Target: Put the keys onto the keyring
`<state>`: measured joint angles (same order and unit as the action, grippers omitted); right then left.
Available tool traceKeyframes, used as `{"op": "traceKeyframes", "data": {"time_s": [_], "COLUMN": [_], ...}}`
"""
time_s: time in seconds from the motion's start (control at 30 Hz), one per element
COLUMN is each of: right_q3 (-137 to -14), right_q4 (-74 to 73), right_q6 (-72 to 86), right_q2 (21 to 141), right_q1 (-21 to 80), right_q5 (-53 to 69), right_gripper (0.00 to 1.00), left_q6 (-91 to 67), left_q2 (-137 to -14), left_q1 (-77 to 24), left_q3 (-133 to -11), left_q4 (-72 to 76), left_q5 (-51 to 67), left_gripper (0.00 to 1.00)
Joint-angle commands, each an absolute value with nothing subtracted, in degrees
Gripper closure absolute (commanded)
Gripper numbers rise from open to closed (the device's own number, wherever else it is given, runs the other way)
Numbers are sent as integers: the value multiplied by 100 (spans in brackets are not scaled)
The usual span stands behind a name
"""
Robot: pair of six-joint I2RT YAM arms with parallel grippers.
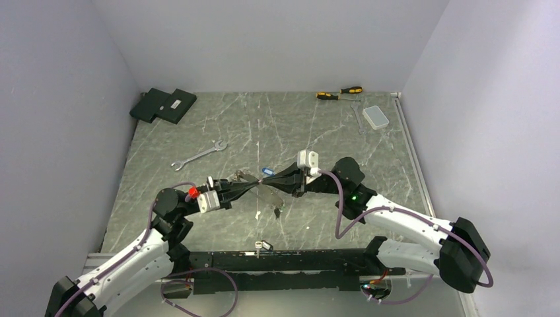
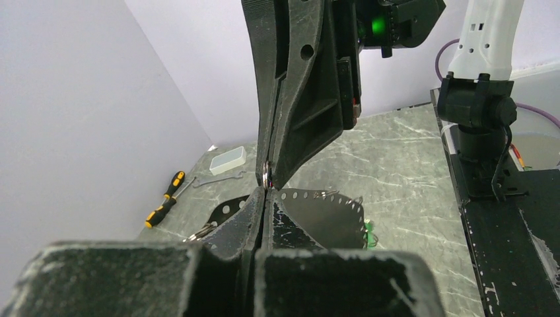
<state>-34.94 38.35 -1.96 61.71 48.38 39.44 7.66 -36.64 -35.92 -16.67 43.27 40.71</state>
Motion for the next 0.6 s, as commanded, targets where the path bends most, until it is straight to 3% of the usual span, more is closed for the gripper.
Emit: {"op": "traceKeyframes", "data": {"time_s": [0.0, 0.1, 0.2, 0.33, 0.57], "right_q3": [-3695, -3680, -3734, -3900, -4250], "right_q4": [4119, 4068, 3659, 2854, 1547], "right_q6": [-172, -202, -513, -1087, -2344], "right_q2": [6138, 6066, 5971, 5902, 5914], "right_q1": [4834, 4834, 4839, 4939, 5560], "right_q5": [4070, 3883, 3643, 3298, 2006], "right_gripper": [100, 100, 100, 100, 100], "left_q6": [684, 902, 1470, 2055, 2947], "left_q2": [-3679, -3594, -3376, -3116, -3484], "left_q1": [-3569, -3573, -3571, -3570, -3571], "left_q3": [-1820, -2000, -2414, -2772, -3667], "left_q4": [4582, 3793, 2347, 1125, -756], "left_q5": [4094, 4068, 4017, 3771, 3926], "left_gripper": [100, 98, 70, 49, 57]}}
